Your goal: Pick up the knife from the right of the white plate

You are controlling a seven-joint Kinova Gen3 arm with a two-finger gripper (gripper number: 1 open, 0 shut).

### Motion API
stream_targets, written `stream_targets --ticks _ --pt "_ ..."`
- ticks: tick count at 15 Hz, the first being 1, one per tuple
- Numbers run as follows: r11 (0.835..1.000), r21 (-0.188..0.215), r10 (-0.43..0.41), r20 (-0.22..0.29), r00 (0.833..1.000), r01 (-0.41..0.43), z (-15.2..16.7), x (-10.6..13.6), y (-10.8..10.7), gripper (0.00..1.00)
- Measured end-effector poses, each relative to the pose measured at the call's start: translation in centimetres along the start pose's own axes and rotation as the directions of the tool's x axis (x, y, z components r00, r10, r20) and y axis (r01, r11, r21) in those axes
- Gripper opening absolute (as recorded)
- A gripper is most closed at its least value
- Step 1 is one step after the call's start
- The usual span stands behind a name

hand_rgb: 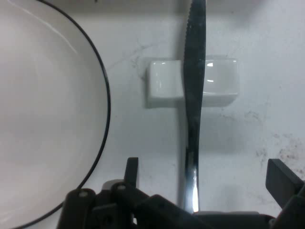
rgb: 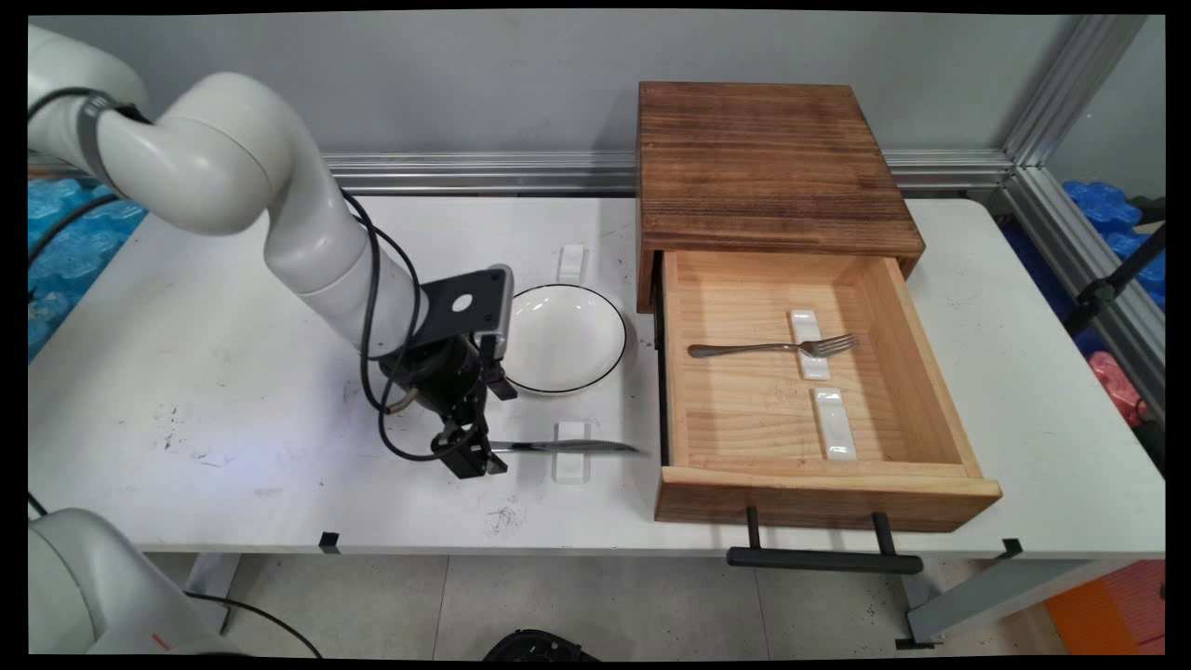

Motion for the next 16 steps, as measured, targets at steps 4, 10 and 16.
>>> stream_targets --ticks 4,10,16 --pt "1.0 -0.003 -0.001 0.001 1.0 0.001 1.6 0.2 0.0 1.0" --pt "1.0 -0.007 -0.014 -0.006 1.0 0.014 3.0 0.7 -0.1 1.0" --pt "1.0 -0.004 -0.015 -0.011 1.0 0.015 3.7 1.1 -0.2 0.0"
